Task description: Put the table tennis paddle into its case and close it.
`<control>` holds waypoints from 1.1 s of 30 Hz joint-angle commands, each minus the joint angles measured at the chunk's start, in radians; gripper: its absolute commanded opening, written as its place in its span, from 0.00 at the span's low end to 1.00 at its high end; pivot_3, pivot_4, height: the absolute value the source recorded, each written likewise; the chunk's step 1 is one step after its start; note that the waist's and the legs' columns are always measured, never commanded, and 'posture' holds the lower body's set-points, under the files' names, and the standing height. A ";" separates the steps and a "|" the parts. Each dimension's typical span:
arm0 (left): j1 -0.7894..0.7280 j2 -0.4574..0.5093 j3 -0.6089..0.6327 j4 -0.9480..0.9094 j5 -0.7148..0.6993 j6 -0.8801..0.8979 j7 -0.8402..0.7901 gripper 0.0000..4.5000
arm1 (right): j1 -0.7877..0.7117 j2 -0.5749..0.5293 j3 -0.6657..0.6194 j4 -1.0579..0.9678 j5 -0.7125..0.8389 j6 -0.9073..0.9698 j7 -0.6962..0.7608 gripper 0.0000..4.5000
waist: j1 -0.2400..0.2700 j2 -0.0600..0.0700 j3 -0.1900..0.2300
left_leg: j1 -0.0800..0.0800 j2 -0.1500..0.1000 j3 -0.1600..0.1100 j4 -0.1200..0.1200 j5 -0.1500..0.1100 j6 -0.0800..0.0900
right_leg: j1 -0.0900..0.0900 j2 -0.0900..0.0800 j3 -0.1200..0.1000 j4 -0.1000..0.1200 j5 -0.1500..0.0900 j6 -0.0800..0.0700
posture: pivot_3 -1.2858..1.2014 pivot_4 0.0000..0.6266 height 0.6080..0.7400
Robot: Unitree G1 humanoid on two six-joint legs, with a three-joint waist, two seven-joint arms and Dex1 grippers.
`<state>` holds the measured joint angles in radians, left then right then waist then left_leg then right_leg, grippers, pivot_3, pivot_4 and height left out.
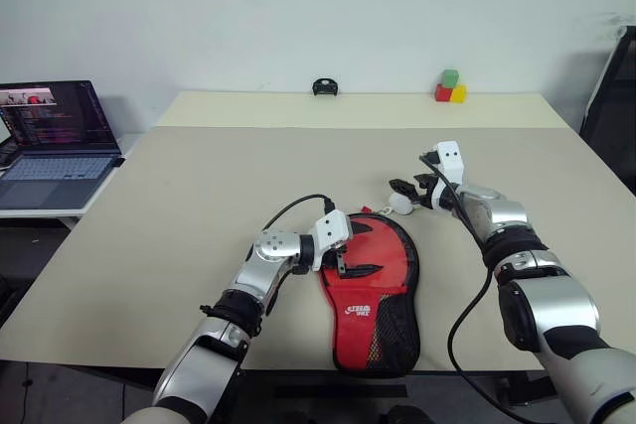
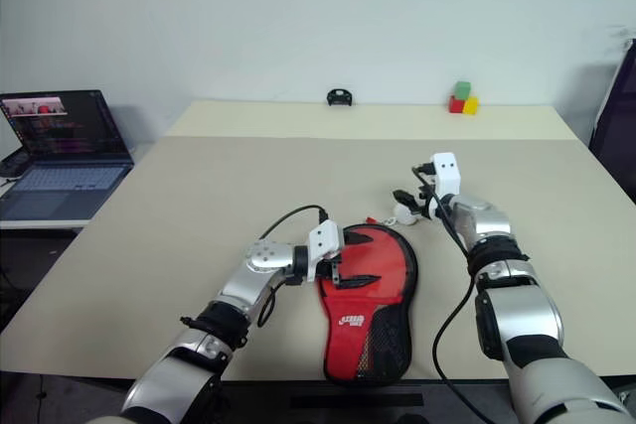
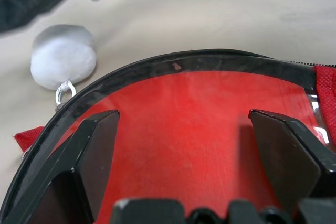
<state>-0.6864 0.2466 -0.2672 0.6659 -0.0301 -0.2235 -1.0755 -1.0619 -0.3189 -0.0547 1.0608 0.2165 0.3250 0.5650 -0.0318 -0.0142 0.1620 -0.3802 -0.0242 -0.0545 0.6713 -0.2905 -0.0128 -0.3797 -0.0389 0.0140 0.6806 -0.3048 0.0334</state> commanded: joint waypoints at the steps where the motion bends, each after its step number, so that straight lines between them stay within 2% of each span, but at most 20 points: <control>1: 0.049 0.017 -0.038 0.026 0.045 0.034 -0.010 0.95 | -0.031 0.020 -0.004 0.044 -0.031 -0.050 -0.001 0.91 | -0.001 0.000 0.000 | 0.000 0.000 0.000 0.000 0.000 0.000 | 0.000 0.000 0.000 0.000 0.000 0.000 | 0.52 0.24 1.00; 8: 0.054 0.022 -0.039 0.016 0.046 0.041 -0.006 0.95 | -0.030 0.045 -0.029 0.081 -0.045 -0.053 0.000 0.91 | -0.001 0.001 0.000 | 0.000 0.000 0.001 -0.001 0.000 0.000 | -0.001 0.000 0.000 0.000 0.000 0.000 | 0.52 0.24 1.00; 11: 0.053 0.022 -0.039 0.019 0.047 0.042 -0.004 0.96 | -0.030 0.047 -0.041 0.079 -0.042 -0.049 -0.006 0.78 | -0.001 0.001 0.000 | 0.000 0.000 0.001 -0.001 0.000 0.000 | -0.001 0.000 0.000 0.000 0.000 0.000 | 0.52 0.24 1.00; 18: 0.039 0.015 -0.038 0.058 0.057 0.035 0.019 0.96 | 0.014 0.035 0.008 0.027 -0.097 -0.060 0.034 0.27 | 0.000 0.002 -0.002 | 0.000 0.000 0.001 -0.001 0.000 0.000 | 0.000 0.000 0.000 0.000 0.000 0.000 | 0.52 0.24 1.00; 21: 0.037 0.012 -0.043 0.069 0.062 0.030 0.024 0.96 | 0.048 0.028 0.042 -0.012 -0.136 -0.075 0.040 0.14 | -0.001 0.002 -0.003 | 0.001 0.000 0.001 -0.001 0.000 0.000 | 0.000 0.000 0.000 0.000 0.000 0.000 | 0.52 0.24 1.00; 24: 0.035 0.010 -0.049 0.085 0.069 0.024 0.029 0.96 | 0.078 0.018 0.059 -0.055 -0.156 -0.079 0.036 0.11 | 0.000 0.002 -0.004 | 0.003 0.000 0.001 -0.001 0.000 0.000 | 0.001 0.000 0.000 0.001 0.000 0.000 | 0.52 0.24 1.00; 33: 0.022 0.003 -0.054 0.146 0.074 0.033 0.030 0.96 | 0.164 -0.094 0.052 -0.302 -0.149 0.045 0.081 0.10 | 0.005 0.002 -0.004 | 0.006 0.000 0.000 -0.001 0.000 0.000 | 0.006 0.000 0.000 0.000 0.000 0.000 | 0.52 0.24 1.00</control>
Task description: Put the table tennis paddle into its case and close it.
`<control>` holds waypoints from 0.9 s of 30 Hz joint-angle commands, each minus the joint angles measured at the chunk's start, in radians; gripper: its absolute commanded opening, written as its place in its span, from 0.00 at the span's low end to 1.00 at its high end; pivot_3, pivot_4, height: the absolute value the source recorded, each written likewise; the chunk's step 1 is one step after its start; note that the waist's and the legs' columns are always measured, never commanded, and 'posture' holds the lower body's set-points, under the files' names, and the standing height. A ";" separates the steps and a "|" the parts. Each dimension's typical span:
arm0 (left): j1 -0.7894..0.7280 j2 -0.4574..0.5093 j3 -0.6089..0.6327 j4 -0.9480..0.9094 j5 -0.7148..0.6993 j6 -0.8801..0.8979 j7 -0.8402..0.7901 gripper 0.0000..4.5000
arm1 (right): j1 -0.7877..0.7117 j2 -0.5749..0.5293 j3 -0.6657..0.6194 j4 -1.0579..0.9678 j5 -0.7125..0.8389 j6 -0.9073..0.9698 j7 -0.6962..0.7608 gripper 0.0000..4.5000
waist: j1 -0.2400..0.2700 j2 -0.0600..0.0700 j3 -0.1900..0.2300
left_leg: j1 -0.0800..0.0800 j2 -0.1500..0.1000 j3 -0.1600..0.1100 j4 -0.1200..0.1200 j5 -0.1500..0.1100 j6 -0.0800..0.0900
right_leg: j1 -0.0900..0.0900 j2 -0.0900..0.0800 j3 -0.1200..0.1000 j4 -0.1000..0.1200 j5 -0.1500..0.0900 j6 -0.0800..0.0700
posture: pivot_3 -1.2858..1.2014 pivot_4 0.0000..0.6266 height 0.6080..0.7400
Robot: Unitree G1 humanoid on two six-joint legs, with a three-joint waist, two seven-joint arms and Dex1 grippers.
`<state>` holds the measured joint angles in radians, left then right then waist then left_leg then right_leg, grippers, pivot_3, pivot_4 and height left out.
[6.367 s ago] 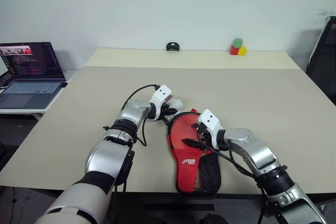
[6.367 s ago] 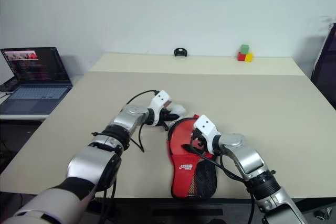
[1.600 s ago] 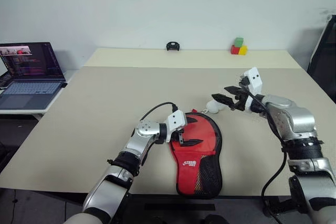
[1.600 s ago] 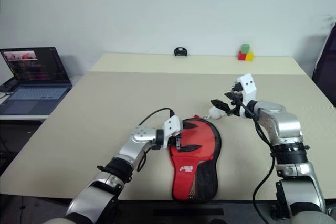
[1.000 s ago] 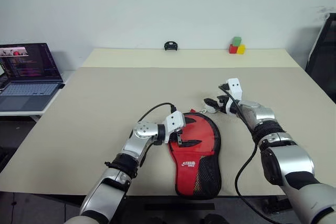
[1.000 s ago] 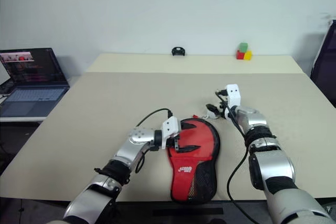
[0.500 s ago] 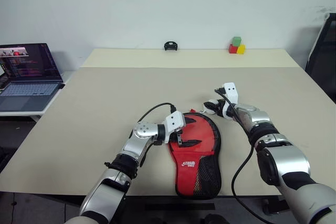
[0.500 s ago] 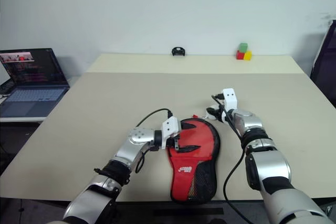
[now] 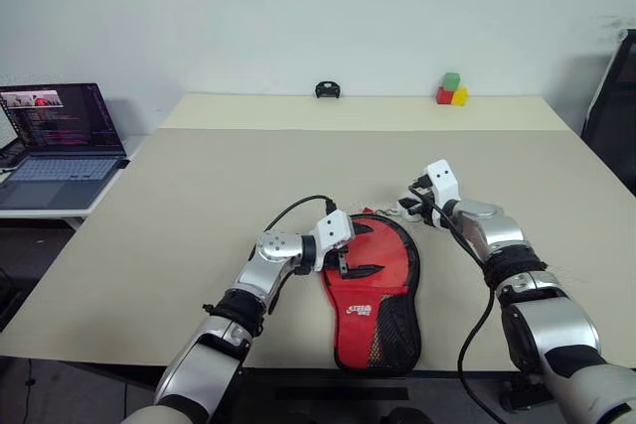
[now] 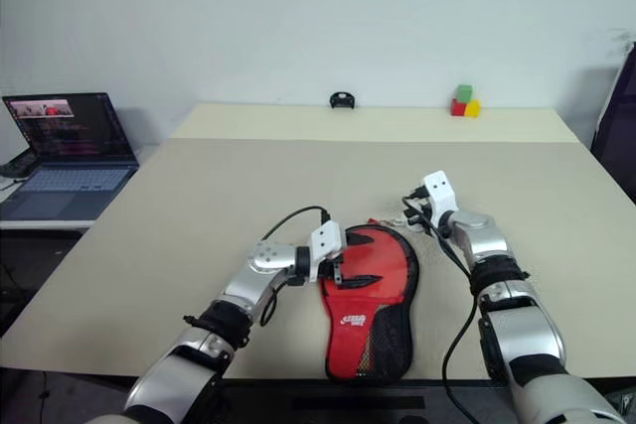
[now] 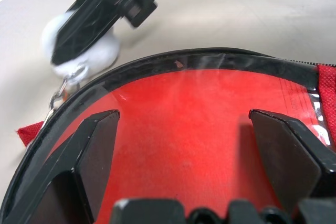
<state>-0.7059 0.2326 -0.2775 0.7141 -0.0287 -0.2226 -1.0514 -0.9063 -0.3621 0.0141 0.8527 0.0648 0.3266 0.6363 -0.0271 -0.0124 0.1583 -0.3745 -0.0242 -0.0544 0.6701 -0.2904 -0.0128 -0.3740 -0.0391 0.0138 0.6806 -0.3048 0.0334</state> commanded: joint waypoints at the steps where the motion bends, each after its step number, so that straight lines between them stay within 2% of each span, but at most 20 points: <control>1: 0.040 0.016 -0.044 0.103 0.073 0.030 0.006 0.96 | 0.018 -0.060 -0.017 -0.118 0.004 0.060 0.012 0.10 | 0.000 0.000 0.000 | 0.000 0.000 0.000 0.000 0.000 0.000 | 0.000 0.000 0.000 0.000 0.000 0.000 | 0.52 0.24 1.00; 10: 0.027 0.004 -0.048 0.160 0.080 0.022 0.003 0.96 | 0.226 -0.203 -0.021 -0.602 0.065 0.368 0.085 0.10 | 0.003 0.001 -0.002 | 0.002 0.000 0.000 0.000 0.000 0.000 | 0.003 0.000 0.000 0.000 0.000 0.000 | 0.52 0.24 1.00; 17: 0.019 0.000 -0.051 0.178 0.082 0.016 -0.004 0.96 | 0.441 -0.352 -0.034 -1.004 0.187 0.619 0.188 0.10 | 0.011 0.001 -0.002 | 0.005 -0.001 0.000 -0.002 0.000 0.000 | 0.005 0.000 0.000 -0.001 0.000 0.001 | 0.52 0.24 1.00; 21: 0.014 -0.003 -0.054 0.189 0.085 0.011 -0.006 0.96 | 0.581 -0.468 -0.051 -1.200 0.288 0.718 0.267 0.10 | 0.019 -0.001 -0.002 | 0.006 -0.001 0.000 -0.004 0.000 0.000 | 0.006 0.000 0.000 -0.002 0.000 0.001 | 0.52 0.24 1.00; 27: 0.003 -0.014 -0.063 0.210 0.089 -0.001 -0.008 0.96 | 0.743 -0.572 -0.141 -1.383 0.421 0.789 0.321 0.10 | 0.026 -0.003 -0.001 | 0.009 0.000 0.000 -0.005 0.000 0.000 | 0.008 0.000 0.000 -0.004 -0.002 0.004 | 0.52 0.24 1.00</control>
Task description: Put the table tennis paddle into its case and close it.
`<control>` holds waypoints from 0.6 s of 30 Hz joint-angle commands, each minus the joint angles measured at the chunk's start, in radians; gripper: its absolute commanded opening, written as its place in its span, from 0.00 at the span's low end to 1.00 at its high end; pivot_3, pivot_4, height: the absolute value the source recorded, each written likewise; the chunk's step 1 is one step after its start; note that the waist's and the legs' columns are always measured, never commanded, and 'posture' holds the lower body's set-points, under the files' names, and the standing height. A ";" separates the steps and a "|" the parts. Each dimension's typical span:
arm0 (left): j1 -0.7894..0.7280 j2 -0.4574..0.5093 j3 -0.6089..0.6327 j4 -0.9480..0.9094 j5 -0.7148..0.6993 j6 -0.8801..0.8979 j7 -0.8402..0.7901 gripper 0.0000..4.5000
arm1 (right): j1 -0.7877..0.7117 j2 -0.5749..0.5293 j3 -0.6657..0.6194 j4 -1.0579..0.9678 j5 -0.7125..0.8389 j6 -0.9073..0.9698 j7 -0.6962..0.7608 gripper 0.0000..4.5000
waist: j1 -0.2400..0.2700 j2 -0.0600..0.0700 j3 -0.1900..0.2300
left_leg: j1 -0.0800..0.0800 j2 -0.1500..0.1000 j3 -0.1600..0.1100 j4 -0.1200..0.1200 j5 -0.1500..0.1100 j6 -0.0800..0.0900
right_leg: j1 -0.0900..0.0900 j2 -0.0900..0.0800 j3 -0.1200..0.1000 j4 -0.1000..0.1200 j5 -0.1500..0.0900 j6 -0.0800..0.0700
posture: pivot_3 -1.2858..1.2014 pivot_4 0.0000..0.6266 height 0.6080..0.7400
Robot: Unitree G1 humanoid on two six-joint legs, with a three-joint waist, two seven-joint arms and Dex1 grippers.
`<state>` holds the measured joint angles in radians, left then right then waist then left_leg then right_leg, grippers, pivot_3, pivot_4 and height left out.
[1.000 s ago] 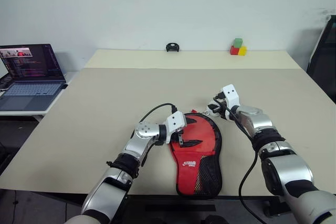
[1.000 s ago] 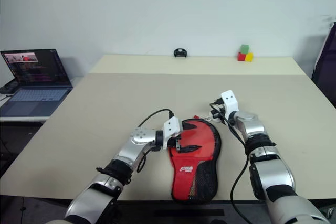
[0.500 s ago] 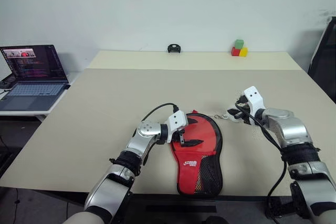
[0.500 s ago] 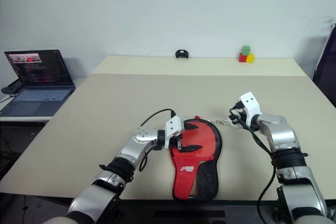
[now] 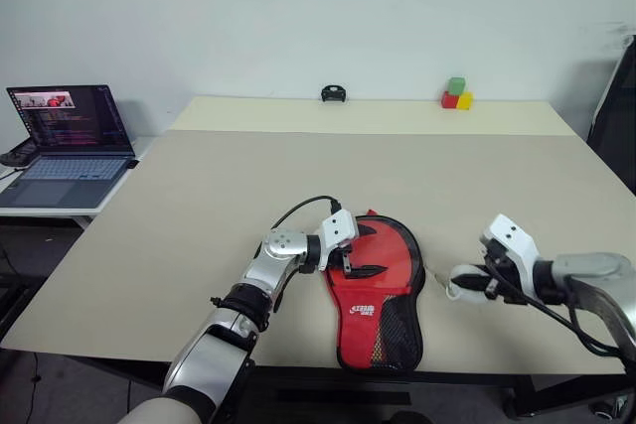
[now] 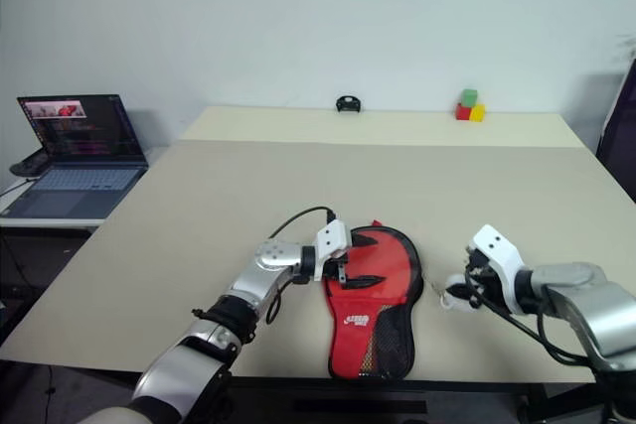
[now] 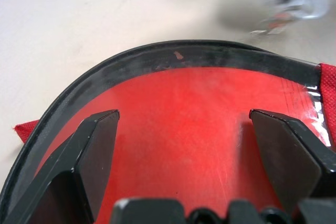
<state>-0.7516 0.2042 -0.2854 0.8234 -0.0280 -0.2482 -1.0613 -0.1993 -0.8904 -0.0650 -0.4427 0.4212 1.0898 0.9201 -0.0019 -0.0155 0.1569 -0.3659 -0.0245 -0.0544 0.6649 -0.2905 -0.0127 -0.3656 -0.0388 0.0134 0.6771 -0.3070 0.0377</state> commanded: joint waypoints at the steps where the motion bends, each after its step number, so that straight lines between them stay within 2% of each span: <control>1: 0.048 0.013 -0.056 0.104 0.089 0.023 0.002 0.96 | 0.057 -0.054 -0.075 -0.107 0.082 0.032 0.041 0.10 | 0.000 -0.001 0.000 | 0.000 0.000 0.000 0.000 0.000 0.000 | 0.001 0.000 0.000 -0.001 0.000 0.001 | 0.52 0.24 1.00; 6: 0.042 0.006 -0.060 0.115 0.089 0.017 0.001 0.96 | 0.256 -0.137 -0.131 -0.243 0.165 0.033 0.097 0.10 | 0.016 -0.001 0.000 | 0.001 0.000 -0.003 -0.002 0.000 0.000 | 0.005 0.000 -0.004 -0.007 -0.001 0.002 | 0.52 0.24 1.00; 10: 0.041 0.005 -0.065 0.119 0.087 0.014 0.000 0.96 | 0.378 -0.160 -0.156 -0.299 0.199 0.012 0.100 0.09 | 0.026 -0.001 -0.001 | 0.001 0.000 -0.008 -0.003 -0.002 0.001 | 0.011 0.000 -0.009 -0.018 0.001 0.000 | 0.52 0.24 1.00; 18: 0.041 0.004 -0.069 0.123 0.087 0.010 -0.002 0.96 | 0.521 -0.169 -0.178 -0.344 0.231 -0.029 0.094 0.09 | 0.041 0.005 -0.007 | -0.005 -0.002 -0.018 -0.003 -0.007 0.003 | 0.017 -0.003 -0.022 -0.033 -0.001 0.001 | 0.52 0.24 1.00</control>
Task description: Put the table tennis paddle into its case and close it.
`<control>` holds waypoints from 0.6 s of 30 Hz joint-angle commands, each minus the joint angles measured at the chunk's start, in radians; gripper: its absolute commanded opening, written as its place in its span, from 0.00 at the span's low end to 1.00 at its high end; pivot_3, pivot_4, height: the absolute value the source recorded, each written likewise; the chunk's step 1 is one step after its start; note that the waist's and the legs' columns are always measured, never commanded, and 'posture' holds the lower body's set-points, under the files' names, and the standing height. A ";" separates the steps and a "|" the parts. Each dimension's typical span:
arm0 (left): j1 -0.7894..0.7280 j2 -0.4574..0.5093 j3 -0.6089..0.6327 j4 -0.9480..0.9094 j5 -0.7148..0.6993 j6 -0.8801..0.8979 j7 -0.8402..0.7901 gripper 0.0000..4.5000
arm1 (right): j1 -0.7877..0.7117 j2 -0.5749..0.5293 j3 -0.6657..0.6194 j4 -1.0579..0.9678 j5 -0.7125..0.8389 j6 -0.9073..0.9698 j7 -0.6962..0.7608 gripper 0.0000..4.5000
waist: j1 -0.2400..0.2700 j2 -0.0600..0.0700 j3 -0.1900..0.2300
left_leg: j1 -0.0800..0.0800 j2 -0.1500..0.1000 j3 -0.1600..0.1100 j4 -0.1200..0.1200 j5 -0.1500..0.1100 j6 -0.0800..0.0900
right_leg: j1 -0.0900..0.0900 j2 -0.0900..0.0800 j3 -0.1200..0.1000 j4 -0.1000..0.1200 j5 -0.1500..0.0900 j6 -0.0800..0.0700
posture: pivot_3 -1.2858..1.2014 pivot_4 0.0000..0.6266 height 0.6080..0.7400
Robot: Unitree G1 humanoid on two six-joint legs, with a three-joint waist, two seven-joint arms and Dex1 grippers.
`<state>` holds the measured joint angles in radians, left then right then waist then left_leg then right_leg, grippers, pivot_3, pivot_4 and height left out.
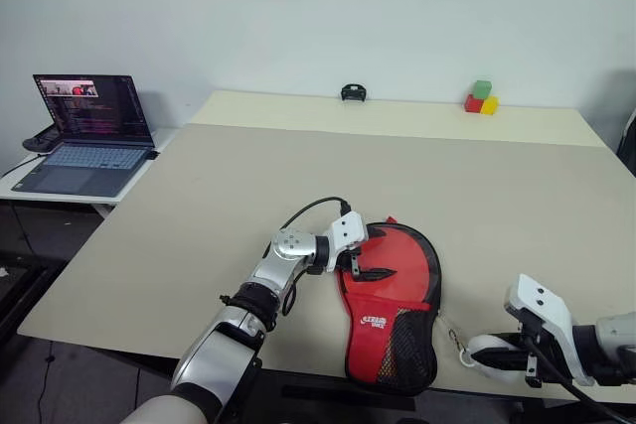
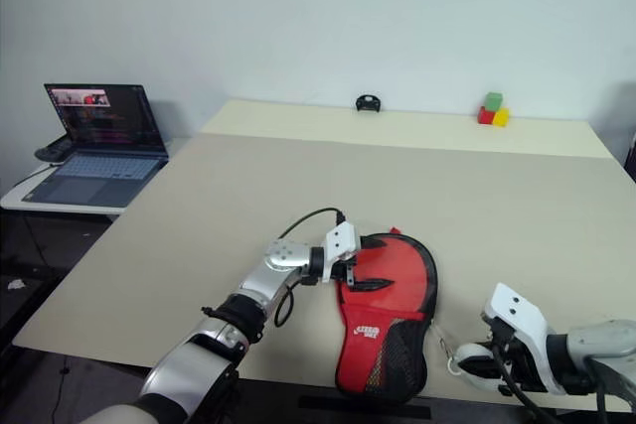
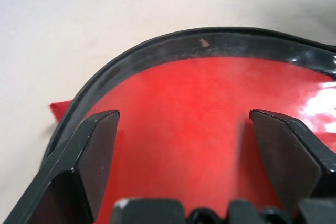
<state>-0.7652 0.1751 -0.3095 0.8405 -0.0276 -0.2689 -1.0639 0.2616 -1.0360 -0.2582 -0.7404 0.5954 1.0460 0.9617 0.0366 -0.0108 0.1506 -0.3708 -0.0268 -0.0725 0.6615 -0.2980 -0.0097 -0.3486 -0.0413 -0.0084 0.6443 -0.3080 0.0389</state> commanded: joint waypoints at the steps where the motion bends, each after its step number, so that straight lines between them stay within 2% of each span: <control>1: 0.054 0.033 -0.045 0.105 0.087 0.030 0.000 0.96 | 0.068 -0.023 0.014 -0.053 0.065 0.015 0.051 0.09 | 0.004 0.000 0.000 | -0.001 0.000 -0.001 0.000 0.000 0.000 | 0.000 0.000 -0.001 0.000 0.000 0.000 | 0.52 0.24 1.00; 10: 0.062 0.030 -0.048 0.097 0.088 0.032 -0.005 0.96 | 0.148 -0.020 -0.012 -0.121 0.173 0.039 0.039 0.09 | 0.016 -0.001 -0.002 | -0.002 -0.003 -0.004 0.000 0.000 0.000 | 0.001 -0.003 -0.004 0.000 -0.002 0.000 | 0.52 0.24 1.00; 18: 0.063 0.027 -0.051 0.097 0.090 0.031 -0.008 0.96 | 0.103 0.012 0.048 -0.089 0.168 0.016 -0.051 0.09 | 0.014 -0.001 -0.007 | -0.002 -0.005 -0.004 0.000 -0.001 0.001 | 0.001 -0.004 -0.004 0.001 -0.003 0.001 | 0.52 0.24 1.00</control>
<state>-0.7567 0.1754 -0.3109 0.8423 -0.0268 -0.2693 -1.0773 0.3554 -1.0240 -0.2598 -0.8016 0.7272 1.0442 0.8983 0.0507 -0.0118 0.1434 -0.3725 -0.0314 -0.0761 0.6618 -0.2987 -0.0090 -0.3478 -0.0455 -0.0121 0.6449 -0.3111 0.0395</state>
